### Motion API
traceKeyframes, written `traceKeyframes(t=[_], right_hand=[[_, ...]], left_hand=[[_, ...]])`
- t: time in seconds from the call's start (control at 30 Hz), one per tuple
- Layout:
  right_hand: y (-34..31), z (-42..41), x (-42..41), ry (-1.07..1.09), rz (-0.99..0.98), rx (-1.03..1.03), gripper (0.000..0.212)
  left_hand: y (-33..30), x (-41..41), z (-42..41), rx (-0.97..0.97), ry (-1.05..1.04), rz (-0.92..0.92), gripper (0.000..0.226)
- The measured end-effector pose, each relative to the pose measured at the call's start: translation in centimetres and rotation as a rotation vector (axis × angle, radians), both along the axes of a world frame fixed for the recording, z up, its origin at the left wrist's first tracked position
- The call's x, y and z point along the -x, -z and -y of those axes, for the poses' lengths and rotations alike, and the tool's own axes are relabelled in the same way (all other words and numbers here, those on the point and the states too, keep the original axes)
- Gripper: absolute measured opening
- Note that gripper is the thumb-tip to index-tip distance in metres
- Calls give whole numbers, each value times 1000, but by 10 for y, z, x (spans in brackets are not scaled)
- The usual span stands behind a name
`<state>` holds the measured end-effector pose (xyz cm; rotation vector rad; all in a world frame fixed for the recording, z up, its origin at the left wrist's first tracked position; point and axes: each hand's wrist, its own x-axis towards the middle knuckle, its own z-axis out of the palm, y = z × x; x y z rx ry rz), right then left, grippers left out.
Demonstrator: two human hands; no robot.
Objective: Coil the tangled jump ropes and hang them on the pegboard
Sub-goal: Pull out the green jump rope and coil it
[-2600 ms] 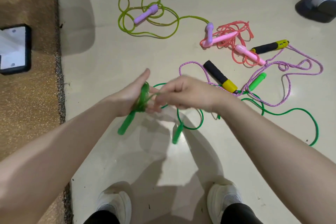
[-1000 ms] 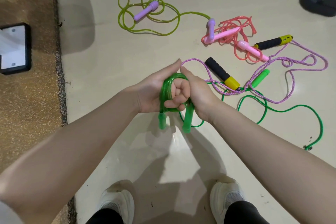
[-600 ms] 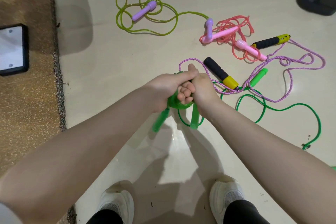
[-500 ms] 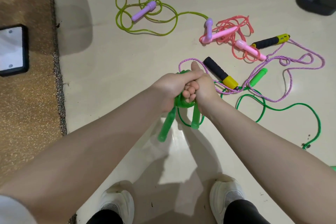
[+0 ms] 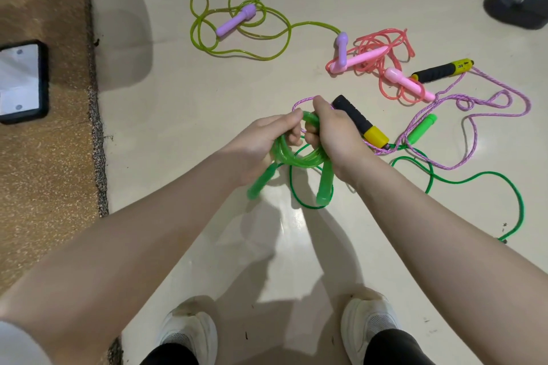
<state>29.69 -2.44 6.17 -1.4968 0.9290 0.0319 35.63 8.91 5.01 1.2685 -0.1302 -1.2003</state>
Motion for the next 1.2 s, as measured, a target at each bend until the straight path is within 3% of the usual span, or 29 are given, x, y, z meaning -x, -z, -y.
traceKeyframes(t=[0.07, 0.2, 0.37, 0.5, 0.67, 0.73, 0.8, 0.9, 1.07, 1.13, 1.2], right_hand=[[-2, 1, 0, -33, -47, -51, 43], [7, 4, 11, -245, -78, 74, 48], [12, 20, 25, -347, -97, -175, 19], [5, 27, 29, -581, -131, -56, 10], [-6, 23, 13, -157, 165, -412, 7], [-7, 15, 8, -78, 240, -424, 7], [-3, 8, 7, -77, 277, -304, 7], [7, 3, 9, -142, 344, 107, 9], [28, -6, 22, -593, 378, 872, 22], [33, -14, 26, -590, 313, 800, 30], [29, -21, 27, -455, 355, 452, 38]], left_hand=[[5, 2, -1, 12, -10, -85, 40], [4, 4, -5, -68, -89, -90, 58], [9, -15, -17, -206, -220, -27, 35], [22, -24, -27, -319, -99, 122, 37], [21, -19, -30, -337, 102, 186, 33], [18, -16, -27, -306, 155, 213, 30], [16, -13, -25, -292, 186, 228, 33], [15, -15, -23, -296, 156, 279, 37], [19, -21, -26, -274, 76, 360, 34], [15, -18, -23, -232, 82, 385, 35], [10, -14, -19, -210, 95, 405, 35]])
